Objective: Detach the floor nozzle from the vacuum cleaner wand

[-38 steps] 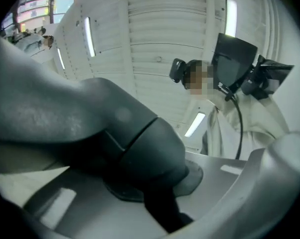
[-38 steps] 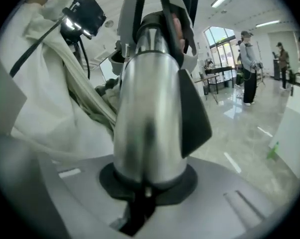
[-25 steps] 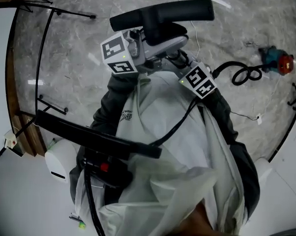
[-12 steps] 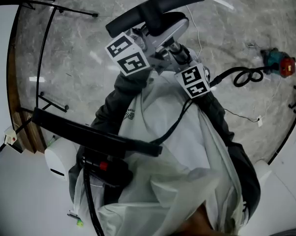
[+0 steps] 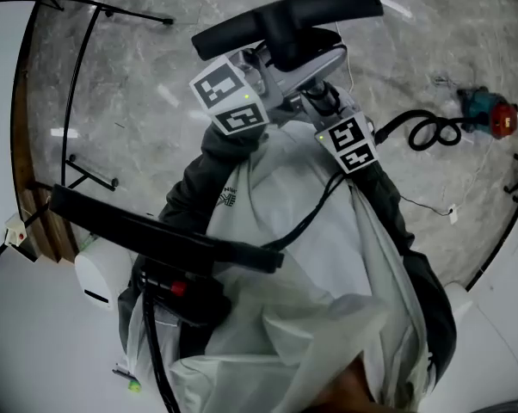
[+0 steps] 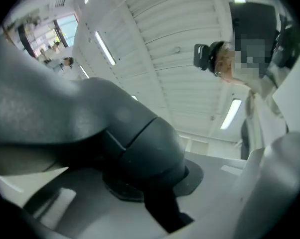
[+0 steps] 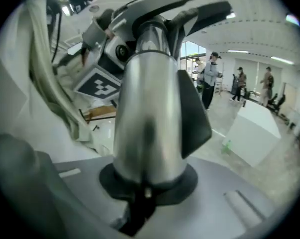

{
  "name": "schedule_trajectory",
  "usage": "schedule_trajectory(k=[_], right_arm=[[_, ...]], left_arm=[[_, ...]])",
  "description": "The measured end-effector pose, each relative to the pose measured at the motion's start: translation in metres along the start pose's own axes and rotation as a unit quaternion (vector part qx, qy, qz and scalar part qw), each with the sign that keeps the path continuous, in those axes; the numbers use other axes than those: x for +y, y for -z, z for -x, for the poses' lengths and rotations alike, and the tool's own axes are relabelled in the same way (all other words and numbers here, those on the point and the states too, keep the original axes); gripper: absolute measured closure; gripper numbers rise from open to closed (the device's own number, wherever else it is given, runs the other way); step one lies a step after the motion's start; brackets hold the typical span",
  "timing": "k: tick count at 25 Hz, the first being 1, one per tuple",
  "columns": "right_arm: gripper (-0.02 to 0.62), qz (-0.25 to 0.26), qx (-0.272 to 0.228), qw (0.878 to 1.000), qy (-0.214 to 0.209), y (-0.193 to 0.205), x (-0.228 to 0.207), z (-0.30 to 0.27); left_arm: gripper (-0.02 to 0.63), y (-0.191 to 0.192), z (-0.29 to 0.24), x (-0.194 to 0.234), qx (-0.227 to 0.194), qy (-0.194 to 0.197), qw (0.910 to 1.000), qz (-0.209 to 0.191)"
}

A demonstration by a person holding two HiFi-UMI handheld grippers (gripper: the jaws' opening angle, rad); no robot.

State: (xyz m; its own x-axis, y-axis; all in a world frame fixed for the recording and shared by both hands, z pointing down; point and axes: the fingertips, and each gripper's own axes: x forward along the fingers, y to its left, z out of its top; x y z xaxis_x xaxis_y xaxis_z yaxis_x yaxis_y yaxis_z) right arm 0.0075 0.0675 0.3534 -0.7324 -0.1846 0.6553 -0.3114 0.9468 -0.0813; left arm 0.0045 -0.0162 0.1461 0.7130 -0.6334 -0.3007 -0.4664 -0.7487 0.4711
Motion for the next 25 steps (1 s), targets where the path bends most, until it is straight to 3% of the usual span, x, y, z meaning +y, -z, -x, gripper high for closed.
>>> schedule_trajectory(k=[2, 3, 5, 9, 13, 15, 20, 25], right_arm=[[0.549, -0.005, 0.018, 0.999, 0.040, 0.000, -0.007, -0.007], [0.549, 0.000, 0.023, 0.999, 0.046, 0.001, -0.008, -0.008], [0.549, 0.018, 0.022, 0.999, 0.043, 0.005, -0.010, -0.004], [0.549, 0.028, -0.020, 0.999, 0.017, 0.018, -0.017, 0.017], [0.549, -0.009, -0.061, 0.996, 0.058, 0.014, -0.044, 0.033], [0.549, -0.024, -0.062, 0.995, 0.080, 0.012, -0.057, 0.036], [0.549, -0.007, -0.052, 0.995, 0.084, 0.009, -0.054, 0.029], [0.549, 0.004, -0.045, 0.997, 0.070, 0.008, -0.045, 0.021]], left_arm=[[0.529, -0.002, 0.005, 0.020, 0.003, -0.079, 0.9967, -0.019], [0.529, -0.005, 0.009, 0.024, -0.001, -0.097, 0.9948, -0.030], [0.530, -0.019, 0.022, 0.025, -0.027, -0.100, 0.9936, -0.046], [0.530, -0.062, 0.059, 0.032, -0.087, -0.062, 0.9937, -0.032], [0.529, -0.054, 0.100, 0.064, -0.021, -0.143, 0.9874, -0.064], [0.529, -0.040, 0.117, 0.069, -0.005, -0.168, 0.9844, -0.053], [0.529, -0.005, 0.134, 0.065, 0.001, -0.196, 0.9805, -0.007], [0.529, 0.013, 0.128, 0.058, 0.008, -0.185, 0.9824, 0.020]])
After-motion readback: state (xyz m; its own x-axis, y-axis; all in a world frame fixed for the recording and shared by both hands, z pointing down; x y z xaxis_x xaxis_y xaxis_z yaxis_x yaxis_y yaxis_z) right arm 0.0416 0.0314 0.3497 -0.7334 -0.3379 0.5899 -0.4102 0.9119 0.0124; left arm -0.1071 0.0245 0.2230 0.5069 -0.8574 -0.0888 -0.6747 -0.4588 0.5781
